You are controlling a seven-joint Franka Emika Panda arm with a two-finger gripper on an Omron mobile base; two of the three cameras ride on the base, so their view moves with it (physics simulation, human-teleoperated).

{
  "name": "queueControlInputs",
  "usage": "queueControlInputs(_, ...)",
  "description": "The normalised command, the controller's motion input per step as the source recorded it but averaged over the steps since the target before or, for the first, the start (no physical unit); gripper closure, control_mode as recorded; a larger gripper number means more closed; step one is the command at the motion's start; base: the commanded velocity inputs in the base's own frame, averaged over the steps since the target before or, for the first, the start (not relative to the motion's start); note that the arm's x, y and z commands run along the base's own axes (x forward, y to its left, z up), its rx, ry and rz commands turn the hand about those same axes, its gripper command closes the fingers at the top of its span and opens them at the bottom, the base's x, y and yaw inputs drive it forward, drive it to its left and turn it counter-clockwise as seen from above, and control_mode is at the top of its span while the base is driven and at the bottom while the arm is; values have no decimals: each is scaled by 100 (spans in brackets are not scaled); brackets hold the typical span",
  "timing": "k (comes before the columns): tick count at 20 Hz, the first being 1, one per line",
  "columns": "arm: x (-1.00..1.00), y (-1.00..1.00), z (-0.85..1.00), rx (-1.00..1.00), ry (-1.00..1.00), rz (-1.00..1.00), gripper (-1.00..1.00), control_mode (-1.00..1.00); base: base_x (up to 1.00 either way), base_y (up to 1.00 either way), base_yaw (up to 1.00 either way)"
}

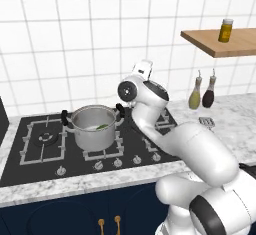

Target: Put the avocado and sweet potato in the pot. Retrieve the spatula and lightly stir the vegetables in the pot.

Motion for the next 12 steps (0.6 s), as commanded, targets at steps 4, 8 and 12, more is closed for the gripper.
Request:
queueControlInputs(4,0,-100,97,50,0,-30,-100,-100,0,0,0)
queueControlInputs(8,-31,-100,-41,32,1,-43,-100,-100,0,0,0)
queueControlInputs(12,-45,-80,-100,20,0,-62,-100,-100,0,0,0)
